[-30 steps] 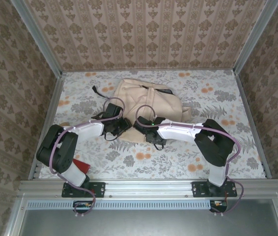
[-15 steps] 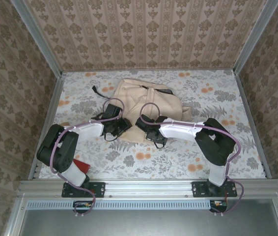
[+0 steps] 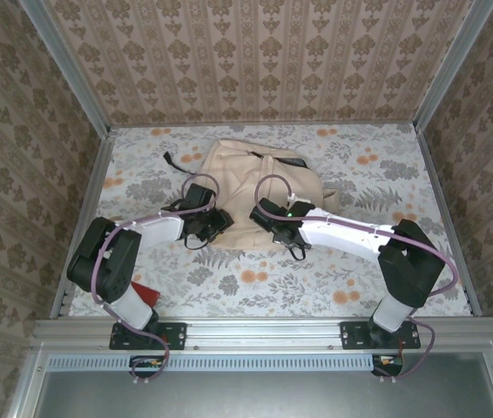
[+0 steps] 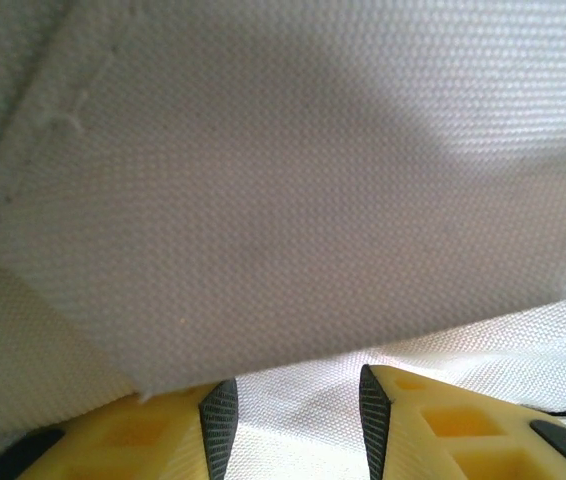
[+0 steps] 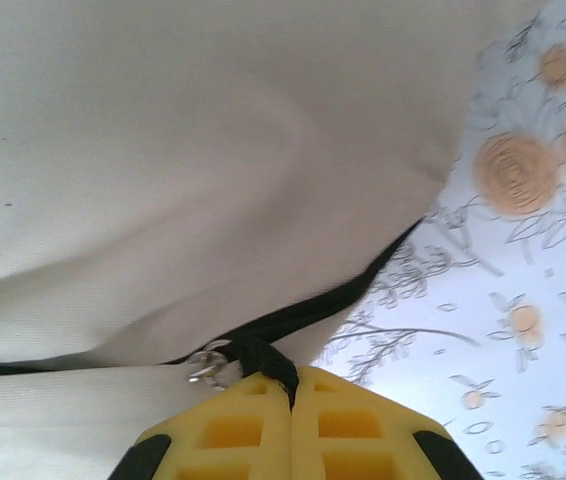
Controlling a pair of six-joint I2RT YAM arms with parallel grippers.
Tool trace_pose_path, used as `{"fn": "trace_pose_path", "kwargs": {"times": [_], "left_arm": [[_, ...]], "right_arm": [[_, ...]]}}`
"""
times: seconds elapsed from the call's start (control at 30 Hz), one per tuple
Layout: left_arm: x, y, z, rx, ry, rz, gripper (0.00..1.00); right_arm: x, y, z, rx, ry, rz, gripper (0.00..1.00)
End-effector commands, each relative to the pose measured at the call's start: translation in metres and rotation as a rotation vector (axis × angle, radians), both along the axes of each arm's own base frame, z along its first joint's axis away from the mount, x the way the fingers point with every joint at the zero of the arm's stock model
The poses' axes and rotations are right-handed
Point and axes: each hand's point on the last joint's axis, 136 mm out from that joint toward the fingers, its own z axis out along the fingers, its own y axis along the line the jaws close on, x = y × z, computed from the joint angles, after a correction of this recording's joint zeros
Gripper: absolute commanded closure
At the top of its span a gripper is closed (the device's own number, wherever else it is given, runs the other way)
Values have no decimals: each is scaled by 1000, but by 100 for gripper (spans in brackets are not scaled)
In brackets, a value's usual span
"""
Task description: Pack the student bag
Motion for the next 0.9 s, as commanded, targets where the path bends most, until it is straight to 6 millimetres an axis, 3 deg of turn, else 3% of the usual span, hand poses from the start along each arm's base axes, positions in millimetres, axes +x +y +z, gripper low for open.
{"fn": "trace_pose_path", "kwargs": {"times": [0.0,0.27,0.4,0.63,0.87], "left_arm": [[-32,45,-57,191,186,74,58],[-37,50,-70,190,237,89,59],[-37,50,-72,193,241,81,59],[-9,63,-55,185,173,96,60],[25,82,-12,162,56,97,58]], "right_arm": [[-2,-61,14,-287,6,15,100],[6,-105,7,-389,73,7,100],[8,-104,-2,-315,119,57,100],[2,-20,-11,37,164,394,100],[-8,74,3,361,132,587,100]]}}
